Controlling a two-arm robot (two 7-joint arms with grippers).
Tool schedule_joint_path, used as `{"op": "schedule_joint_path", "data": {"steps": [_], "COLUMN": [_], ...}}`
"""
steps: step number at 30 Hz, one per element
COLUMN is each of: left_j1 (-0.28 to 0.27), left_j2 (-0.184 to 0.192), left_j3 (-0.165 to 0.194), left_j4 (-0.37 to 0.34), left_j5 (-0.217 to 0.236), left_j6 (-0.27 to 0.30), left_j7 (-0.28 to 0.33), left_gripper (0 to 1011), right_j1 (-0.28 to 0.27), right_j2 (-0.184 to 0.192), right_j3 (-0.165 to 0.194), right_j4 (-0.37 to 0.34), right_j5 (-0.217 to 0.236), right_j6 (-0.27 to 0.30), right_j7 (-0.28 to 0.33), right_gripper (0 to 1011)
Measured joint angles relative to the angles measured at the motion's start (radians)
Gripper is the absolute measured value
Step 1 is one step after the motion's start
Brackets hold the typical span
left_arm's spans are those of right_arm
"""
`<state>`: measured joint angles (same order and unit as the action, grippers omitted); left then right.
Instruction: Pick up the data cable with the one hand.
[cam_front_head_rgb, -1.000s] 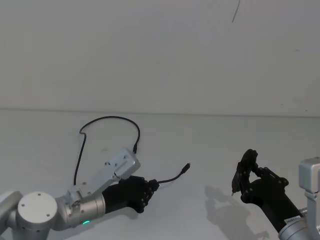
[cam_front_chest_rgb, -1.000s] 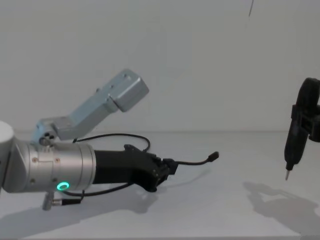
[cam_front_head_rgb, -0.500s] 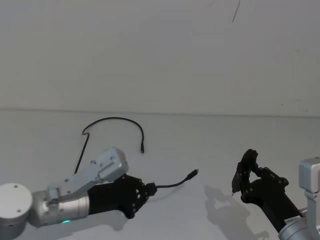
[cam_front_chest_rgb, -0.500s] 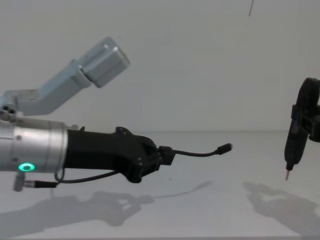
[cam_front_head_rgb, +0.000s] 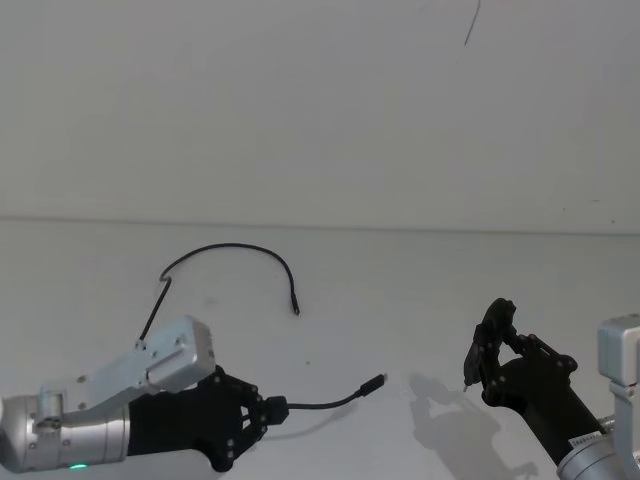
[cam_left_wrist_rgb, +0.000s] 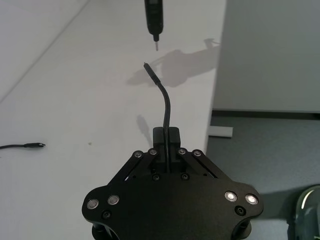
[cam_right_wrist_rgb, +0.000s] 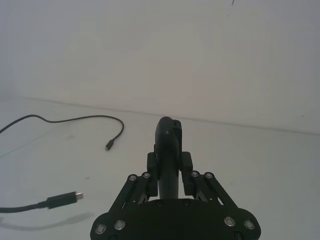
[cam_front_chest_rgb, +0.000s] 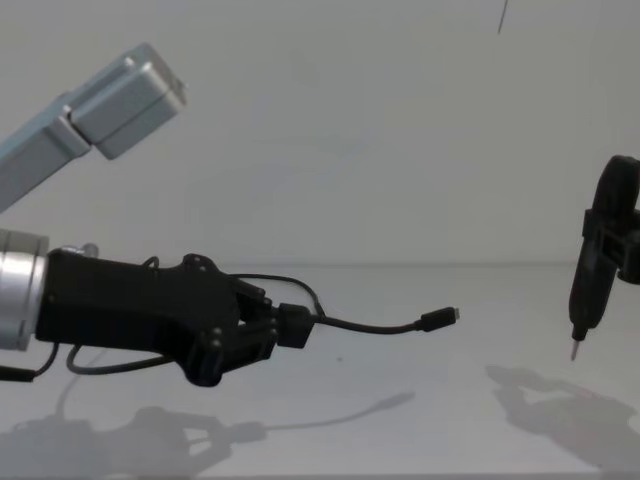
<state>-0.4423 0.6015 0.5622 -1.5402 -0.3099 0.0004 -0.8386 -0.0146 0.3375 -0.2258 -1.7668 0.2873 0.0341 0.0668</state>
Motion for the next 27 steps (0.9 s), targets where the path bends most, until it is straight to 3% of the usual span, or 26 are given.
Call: {"op": "schedule_joint_path", "data": {"steps": [17, 27], "left_j1": [0.037, 0.044], "left_j2": [0.034, 0.037], "left_j3": [-0.008, -0.009], "left_j4": [-0.04, -0.046], "left_j5": [-0.047, -0.057], "left_j6": [-0.015, -0.02], "left_j7": [-0.009, -0.009], "left_gripper": [50, 50], "right_j1": [0.0, 0.003], "right_j2": [-0.002, -0.024], "right_j3": [0.0, -0.004], "right_j4": [0.0, 0.003], "right_j5": [0.001, 0.041], "right_j6": [-0.001, -0.024], "right_j7": [0.002, 0.047], "right_gripper": [269, 269]}}
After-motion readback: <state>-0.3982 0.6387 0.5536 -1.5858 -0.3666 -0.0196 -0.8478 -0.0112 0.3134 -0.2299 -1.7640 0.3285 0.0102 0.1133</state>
